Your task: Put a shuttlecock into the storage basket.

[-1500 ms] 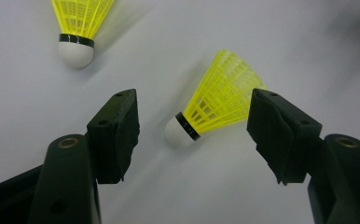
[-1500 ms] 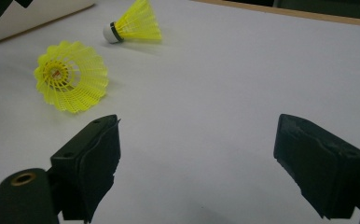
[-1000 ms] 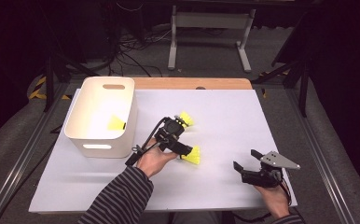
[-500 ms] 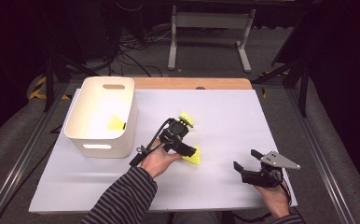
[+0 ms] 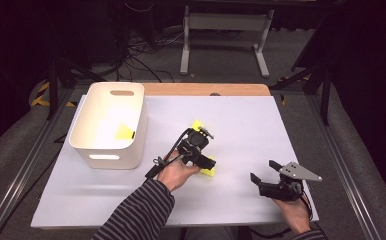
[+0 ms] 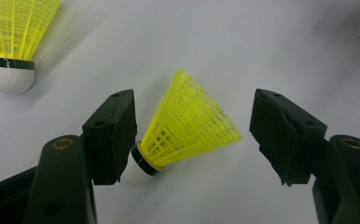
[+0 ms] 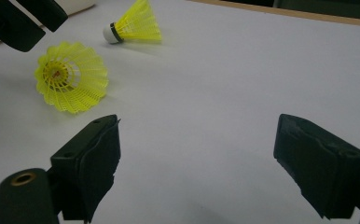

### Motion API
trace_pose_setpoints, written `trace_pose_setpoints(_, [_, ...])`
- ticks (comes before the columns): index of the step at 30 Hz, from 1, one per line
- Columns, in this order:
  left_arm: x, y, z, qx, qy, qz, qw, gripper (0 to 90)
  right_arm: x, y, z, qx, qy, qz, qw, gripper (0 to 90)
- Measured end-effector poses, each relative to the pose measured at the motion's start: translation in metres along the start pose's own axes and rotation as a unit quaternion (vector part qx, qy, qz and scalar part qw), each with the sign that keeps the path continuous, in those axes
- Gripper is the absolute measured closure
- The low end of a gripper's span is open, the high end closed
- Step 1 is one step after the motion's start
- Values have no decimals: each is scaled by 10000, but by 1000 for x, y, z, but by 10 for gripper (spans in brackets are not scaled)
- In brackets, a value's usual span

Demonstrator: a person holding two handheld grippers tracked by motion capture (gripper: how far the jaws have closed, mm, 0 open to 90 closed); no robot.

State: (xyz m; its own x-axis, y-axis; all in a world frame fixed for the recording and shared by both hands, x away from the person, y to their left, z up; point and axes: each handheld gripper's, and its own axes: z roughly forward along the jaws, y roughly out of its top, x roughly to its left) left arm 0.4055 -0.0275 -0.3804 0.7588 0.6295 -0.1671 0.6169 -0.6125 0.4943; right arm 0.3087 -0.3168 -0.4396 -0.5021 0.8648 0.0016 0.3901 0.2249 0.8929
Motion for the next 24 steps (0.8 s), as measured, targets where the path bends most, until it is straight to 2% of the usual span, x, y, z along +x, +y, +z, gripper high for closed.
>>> trace_pose_setpoints(12, [-4, 3, 13, 126, 79, 56, 9999, 327, 0, 0, 0, -1, 1, -2, 10000, 148])
trace_pose_setpoints(16, [-6, 3, 16, 196, 176, 75, 9996, 331, 0, 0, 0, 1, 2, -5, 10000, 149])
trace_pose_setpoints(24, [-5, 2, 21, 264, 245, 99, 9993, 353, 0, 0, 0, 4, -6, 0, 10000, 148])
